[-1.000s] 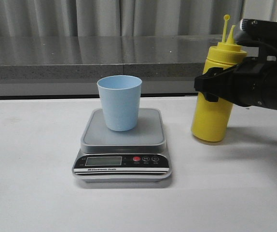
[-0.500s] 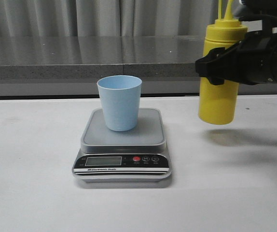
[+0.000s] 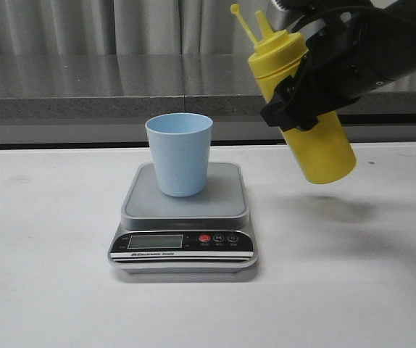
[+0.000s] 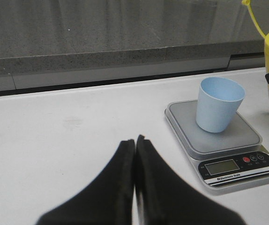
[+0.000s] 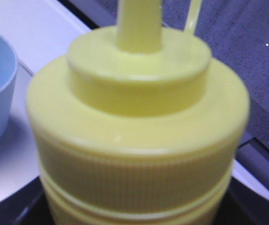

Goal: Pour seasoning into cup on scale with both arms

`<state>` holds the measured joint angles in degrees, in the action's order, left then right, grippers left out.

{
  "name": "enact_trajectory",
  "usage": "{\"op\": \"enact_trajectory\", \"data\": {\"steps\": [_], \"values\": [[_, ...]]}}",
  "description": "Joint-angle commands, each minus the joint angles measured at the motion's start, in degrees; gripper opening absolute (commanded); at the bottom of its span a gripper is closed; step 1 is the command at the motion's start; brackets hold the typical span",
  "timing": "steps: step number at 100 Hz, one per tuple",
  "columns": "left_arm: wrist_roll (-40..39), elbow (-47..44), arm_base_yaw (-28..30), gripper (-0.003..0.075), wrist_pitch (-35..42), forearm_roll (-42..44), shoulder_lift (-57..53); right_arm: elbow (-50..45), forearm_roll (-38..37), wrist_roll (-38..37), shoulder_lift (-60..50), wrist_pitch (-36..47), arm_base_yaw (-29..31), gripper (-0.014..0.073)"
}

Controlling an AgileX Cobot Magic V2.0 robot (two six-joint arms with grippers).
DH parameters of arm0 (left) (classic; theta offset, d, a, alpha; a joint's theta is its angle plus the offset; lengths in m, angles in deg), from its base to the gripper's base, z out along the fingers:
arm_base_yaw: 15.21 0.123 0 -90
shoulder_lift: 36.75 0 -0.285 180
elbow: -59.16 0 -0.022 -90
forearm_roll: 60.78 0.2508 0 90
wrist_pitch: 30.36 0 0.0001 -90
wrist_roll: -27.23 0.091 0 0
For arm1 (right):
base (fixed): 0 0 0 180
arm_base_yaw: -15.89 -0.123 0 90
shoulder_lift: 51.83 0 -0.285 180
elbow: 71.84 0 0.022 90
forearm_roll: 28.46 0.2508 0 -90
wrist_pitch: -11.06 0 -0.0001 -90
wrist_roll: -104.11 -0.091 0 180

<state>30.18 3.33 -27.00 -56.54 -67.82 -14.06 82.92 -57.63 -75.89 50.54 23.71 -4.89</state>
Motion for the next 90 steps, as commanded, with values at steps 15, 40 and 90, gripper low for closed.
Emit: {"op": "enact_trajectory", "data": {"steps": [15, 40, 90], "values": [[-0.5, 1.6, 0.2, -0.0020, 4.4, -0.8, 0.5, 6.0, -10.2, 0.7, -2.9, -7.7, -1.1, -0.0059], [-0.5, 1.6, 0.2, -0.0020, 4.4, -0.8, 0.5, 9.2, -17.6, 0.6, -2.3, -14.6, -2.6, -0.0059], [-0.5, 1.6, 0.2, -0.0020, 4.4, -0.8, 0.5, 11.4, -43.6, -7.1, -0.2, -27.7, -6.7, -0.0059]]}}
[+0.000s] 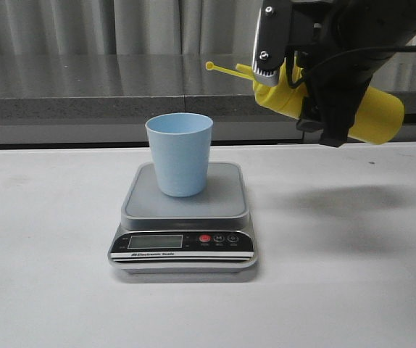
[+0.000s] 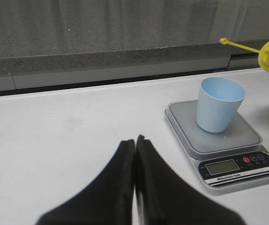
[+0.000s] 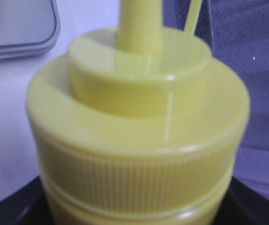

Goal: Pour seasoning into cup on scale with both arms

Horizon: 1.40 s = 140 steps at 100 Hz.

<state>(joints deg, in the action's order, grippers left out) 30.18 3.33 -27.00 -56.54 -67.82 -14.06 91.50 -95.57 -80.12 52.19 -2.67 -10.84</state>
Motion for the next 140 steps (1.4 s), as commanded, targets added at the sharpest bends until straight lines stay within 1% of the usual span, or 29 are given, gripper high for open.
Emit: {"op": "enact_trajectory", "data": {"steps": [1, 12, 29, 60, 74, 91, 113, 124, 140], "values": [[-0.5, 1.6, 0.2, -0.0020, 4.4, -0.8, 0.5, 2.9, -6.1, -3.4, -1.9, -1.5, -0.8, -0.0059], [-0.5, 1.6, 0.2, -0.0020, 4.4, -0.8, 0.5, 3.9, -9.6, -5.5, -1.8, -2.1, -2.0, -0.0059], [-0.5, 1.6, 0.2, -0.0020, 4.4, -0.8, 0.5, 4.1, -17.0, -5.5, -1.8, -3.2, -3.8, -0.0059], [-0.5, 1.6, 0.2, -0.0020, 4.4, -0.8, 0.5, 4.1, -28.0, -5.5, -1.4, -6.2, -6.4, -0.0059], [-0.5, 1.6, 0.2, -0.0020, 4.4, -0.8, 0.5, 4.2, -31.9, -5.5, 0.5, -10.3, -7.9, -0.0059], [-0.5, 1.6, 0.2, -0.0020, 4.4, -0.8, 0.5, 6.2, -33.6, -5.5, 3.8, -15.8, -9.9, -0.0059], [-0.5, 1.6, 0.2, -0.0020, 4.4, -0.8, 0.5, 7.0, -35.9, -4.9, 5.4, -19.1, -11.0, -0.0059], [-0.5, 1.6, 0.2, -0.0020, 4.4, -0.8, 0.5, 7.0, -35.9, -3.4, 5.5, -20.3, -11.3, -0.0059], [-0.5, 1.6, 0.2, -0.0020, 4.4, -0.8, 0.5, 7.0, -35.7, -3.4, 5.5, -19.4, -11.3, -0.0059]]}}
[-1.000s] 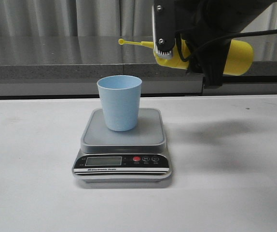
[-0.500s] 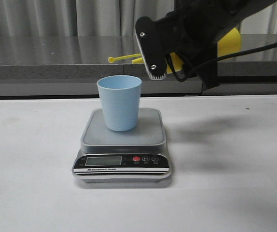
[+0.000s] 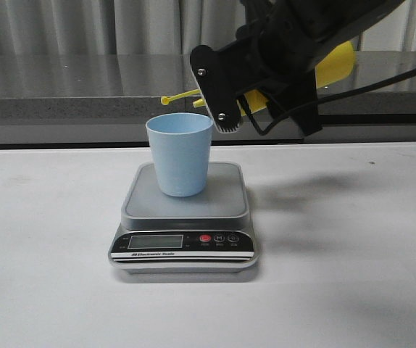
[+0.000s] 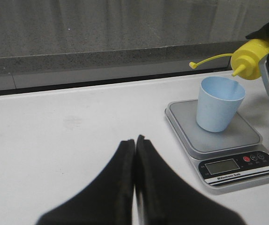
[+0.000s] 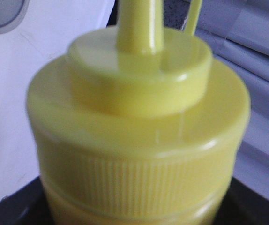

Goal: Pour seasoning into cup on scale with both arms

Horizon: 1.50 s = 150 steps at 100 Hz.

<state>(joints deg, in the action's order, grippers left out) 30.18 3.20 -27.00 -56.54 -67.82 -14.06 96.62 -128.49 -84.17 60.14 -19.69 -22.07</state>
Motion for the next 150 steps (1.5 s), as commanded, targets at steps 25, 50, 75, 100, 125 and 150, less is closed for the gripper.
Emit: {"op": "enact_trajectory", "data": {"steps": [25, 50, 75, 100, 125, 150], "values": [[-0.5, 1.7, 0.2, -0.0020, 4.4, -0.8, 0.5, 1.9, 9.5, -7.4, -5.2, 3.5, 0.8, -0.0059], [-0.5, 1.7, 0.2, -0.0020, 4.4, -0.8, 0.5, 1.8, 24.7, -10.6, -10.3, 11.9, 4.3, -0.0059], [-0.5, 1.7, 0.2, -0.0020, 4.4, -0.8, 0.5, -1.4, 39.2, -10.6, -14.6, 22.0, 9.6, -0.0058], [-0.5, 1.7, 0.2, -0.0020, 4.4, -0.8, 0.5, -7.4, 54.5, -9.4, -16.3, 34.6, 16.2, -0.0058], [-0.5, 1.7, 0.2, -0.0020, 4.4, -0.8, 0.5, -17.2, 81.4, 9.1, -16.3, 55.7, 19.7, -0.0058], [-0.5, 1.7, 0.2, -0.0020, 4.4, -0.8, 0.5, -25.9, 97.0, 14.6, -13.0, 75.0, 20.4, -0.0058]]}}
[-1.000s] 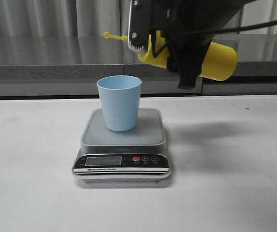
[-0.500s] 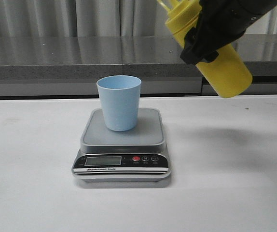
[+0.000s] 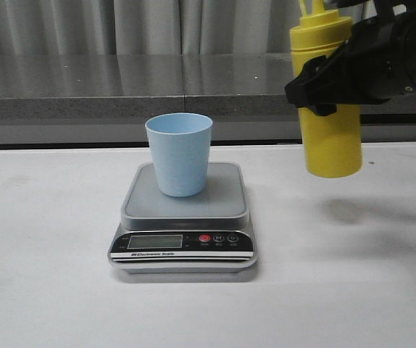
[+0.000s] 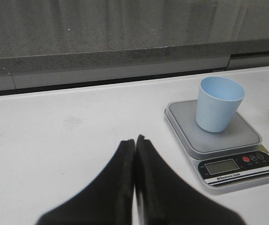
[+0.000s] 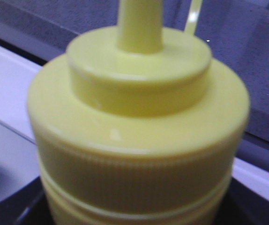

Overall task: Pour seasoning into cup on scale with both arms
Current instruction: 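Turn the yellow bottle upright with the right gripper and lower it to the table, then open the right gripper and withdraw it from the yellow bottle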

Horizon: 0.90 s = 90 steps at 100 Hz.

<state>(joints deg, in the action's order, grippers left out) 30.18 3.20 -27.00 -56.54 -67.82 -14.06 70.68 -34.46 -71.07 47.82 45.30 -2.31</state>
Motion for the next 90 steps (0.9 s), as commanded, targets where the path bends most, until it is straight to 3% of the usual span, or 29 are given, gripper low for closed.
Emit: {"op": "enact_trajectory", "data": {"steps": [1, 37, 65, 79, 90], "values": [[-0.5, 1.7, 0.2, -0.0020, 4.4, -0.8, 0.5, 0.0, 3.0, 1.5, -0.5, 10.2, 0.7, -0.0058], [-0.5, 1.7, 0.2, -0.0020, 4.4, -0.8, 0.5, 0.0, 3.0, -6.6, 8.3, 21.8, 1.2, -0.0058], [-0.5, 1.7, 0.2, -0.0020, 4.4, -0.8, 0.5, 0.0, 3.0, -6.8, 11.7, 21.9, 1.2, -0.0030], [-0.5, 1.7, 0.2, -0.0020, 4.4, -0.8, 0.5, 0.0, 3.0, -6.8, 11.8, 22.3, 1.2, 0.0137], [-0.5, 1.7, 0.2, -0.0020, 4.4, -0.8, 0.5, 0.0, 3.0, -6.8, 11.8, 23.2, 1.2, 0.0389]]}}
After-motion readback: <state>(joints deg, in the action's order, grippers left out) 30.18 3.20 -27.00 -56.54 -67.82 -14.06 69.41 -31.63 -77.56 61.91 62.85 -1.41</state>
